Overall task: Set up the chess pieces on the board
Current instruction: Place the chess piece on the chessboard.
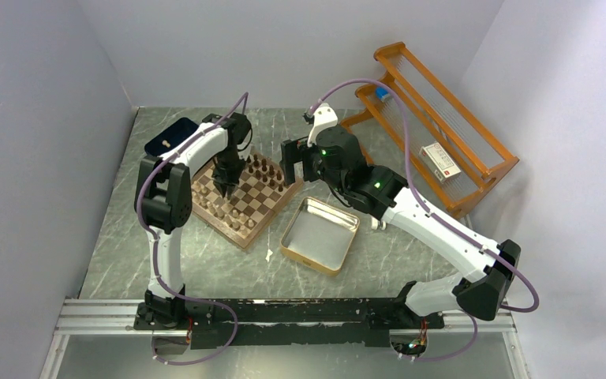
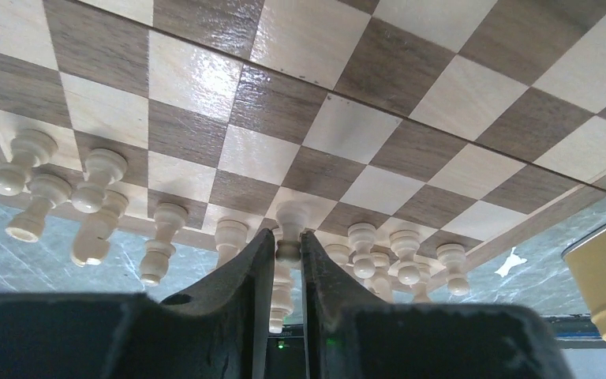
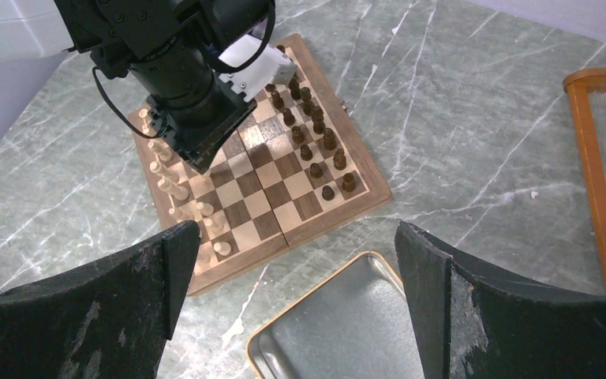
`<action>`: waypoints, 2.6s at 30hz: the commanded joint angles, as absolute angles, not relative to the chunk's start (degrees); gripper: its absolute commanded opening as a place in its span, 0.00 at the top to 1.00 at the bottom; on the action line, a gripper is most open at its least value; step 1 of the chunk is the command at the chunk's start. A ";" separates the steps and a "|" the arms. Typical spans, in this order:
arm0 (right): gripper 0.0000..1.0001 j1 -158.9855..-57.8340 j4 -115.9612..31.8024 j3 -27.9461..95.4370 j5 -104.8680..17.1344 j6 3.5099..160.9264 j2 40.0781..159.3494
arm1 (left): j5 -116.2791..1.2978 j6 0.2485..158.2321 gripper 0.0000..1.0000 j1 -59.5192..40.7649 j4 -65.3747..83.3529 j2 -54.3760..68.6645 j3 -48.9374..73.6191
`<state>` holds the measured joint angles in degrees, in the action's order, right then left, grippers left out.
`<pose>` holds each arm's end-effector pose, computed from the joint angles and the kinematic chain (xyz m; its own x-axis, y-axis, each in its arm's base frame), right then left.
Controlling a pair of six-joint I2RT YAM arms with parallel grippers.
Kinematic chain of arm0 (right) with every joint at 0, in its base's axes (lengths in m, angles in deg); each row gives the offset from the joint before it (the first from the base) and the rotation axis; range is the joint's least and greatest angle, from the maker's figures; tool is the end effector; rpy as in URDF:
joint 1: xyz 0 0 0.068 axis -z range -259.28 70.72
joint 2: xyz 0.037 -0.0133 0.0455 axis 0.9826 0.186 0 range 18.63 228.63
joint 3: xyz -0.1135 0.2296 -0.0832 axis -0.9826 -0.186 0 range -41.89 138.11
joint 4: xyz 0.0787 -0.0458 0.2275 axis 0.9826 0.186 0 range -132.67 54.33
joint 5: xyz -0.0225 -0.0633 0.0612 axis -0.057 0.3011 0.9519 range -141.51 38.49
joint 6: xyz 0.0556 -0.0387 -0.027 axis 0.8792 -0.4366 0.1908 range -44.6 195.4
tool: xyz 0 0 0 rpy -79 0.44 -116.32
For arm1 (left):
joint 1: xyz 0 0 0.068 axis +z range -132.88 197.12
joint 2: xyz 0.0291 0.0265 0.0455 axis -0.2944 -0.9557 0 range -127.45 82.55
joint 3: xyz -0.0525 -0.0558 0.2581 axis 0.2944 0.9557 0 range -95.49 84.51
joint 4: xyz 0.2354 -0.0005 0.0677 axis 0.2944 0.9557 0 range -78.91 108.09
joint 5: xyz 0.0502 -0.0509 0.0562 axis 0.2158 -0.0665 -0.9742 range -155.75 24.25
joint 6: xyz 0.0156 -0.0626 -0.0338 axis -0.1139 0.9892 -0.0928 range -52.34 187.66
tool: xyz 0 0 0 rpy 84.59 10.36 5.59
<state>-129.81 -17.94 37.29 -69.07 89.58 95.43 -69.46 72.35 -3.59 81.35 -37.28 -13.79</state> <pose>0.2093 0.2253 0.3862 -0.3711 -0.0835 -0.9248 -0.4823 0.8684 0.1151 0.3557 -0.1303 0.1773 -0.9608 0.2760 0.0258 0.2772 0.9585 0.0669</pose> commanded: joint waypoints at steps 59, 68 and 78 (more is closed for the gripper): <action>0.00 -129.56 -19.53 37.10 -69.90 89.98 93.65 | -69.04 70.83 0.81 -3.97 81.74 -37.17 -11.19; 0.00 -129.50 -19.58 36.75 -69.70 90.35 93.34 | -68.95 70.91 0.82 -4.10 82.10 -36.54 -10.77; 0.00 -129.56 -19.60 36.59 -69.33 90.53 93.14 | -69.88 71.93 0.83 -4.49 83.29 -36.20 -13.29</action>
